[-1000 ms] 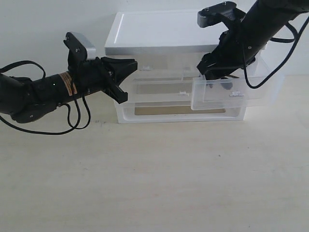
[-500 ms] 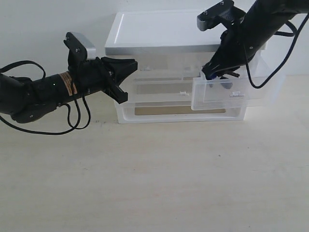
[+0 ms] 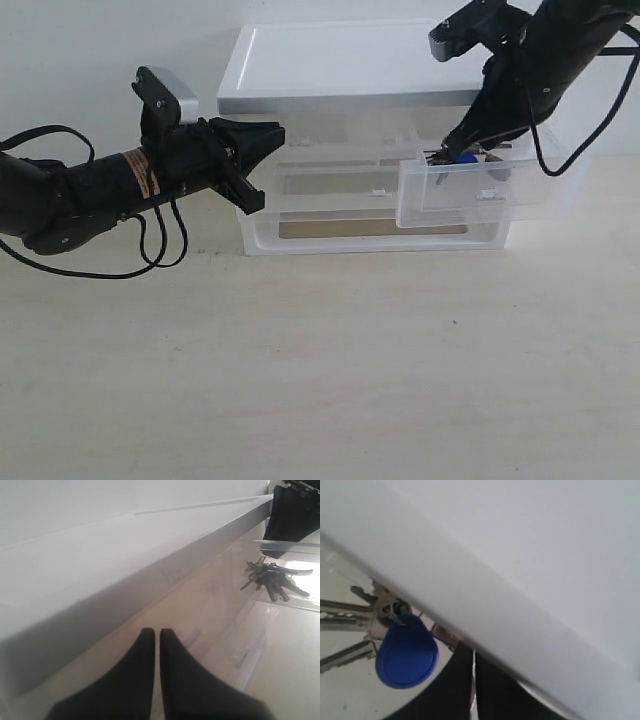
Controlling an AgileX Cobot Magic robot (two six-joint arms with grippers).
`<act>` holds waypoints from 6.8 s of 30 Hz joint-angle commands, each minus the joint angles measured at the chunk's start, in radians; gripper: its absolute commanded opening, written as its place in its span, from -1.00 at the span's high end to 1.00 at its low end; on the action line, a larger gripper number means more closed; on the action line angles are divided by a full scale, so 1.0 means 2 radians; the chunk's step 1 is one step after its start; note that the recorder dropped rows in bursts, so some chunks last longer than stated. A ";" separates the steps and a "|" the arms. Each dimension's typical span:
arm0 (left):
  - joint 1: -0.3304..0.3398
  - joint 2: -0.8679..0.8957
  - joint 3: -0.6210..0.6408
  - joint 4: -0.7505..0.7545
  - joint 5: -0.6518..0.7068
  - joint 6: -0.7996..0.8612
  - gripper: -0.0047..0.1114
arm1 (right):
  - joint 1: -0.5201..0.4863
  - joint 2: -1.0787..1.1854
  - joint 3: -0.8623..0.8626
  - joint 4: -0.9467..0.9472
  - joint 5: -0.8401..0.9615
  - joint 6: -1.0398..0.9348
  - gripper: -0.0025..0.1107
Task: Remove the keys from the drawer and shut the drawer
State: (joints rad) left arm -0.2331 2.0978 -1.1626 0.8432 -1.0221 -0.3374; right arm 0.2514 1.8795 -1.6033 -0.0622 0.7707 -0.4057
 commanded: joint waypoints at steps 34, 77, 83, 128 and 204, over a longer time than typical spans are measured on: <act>0.001 0.002 -0.004 -0.022 0.014 -0.001 0.84 | 0.000 0.010 -0.002 0.124 -0.132 -0.141 -0.23; 0.001 0.002 -0.004 -0.023 0.014 -0.002 0.84 | 0.008 0.002 -0.002 0.004 -0.149 -0.029 -0.23; 0.001 0.002 -0.004 -0.023 0.014 -0.002 0.84 | 0.008 0.003 -0.002 0.004 -0.142 -0.021 -0.11; 0.001 0.002 -0.004 -0.023 0.012 -0.011 0.84 | 0.010 -0.286 0.204 0.063 -0.042 0.047 0.96; 0.001 0.002 -0.005 0.004 -0.011 -0.037 0.84 | 0.116 -0.162 0.242 -0.157 -0.141 -0.013 0.96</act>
State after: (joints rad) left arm -0.2331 2.0978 -1.1664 0.8538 -1.0298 -0.4116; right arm 0.4687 1.5624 -1.1135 -0.4024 0.5007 -0.4844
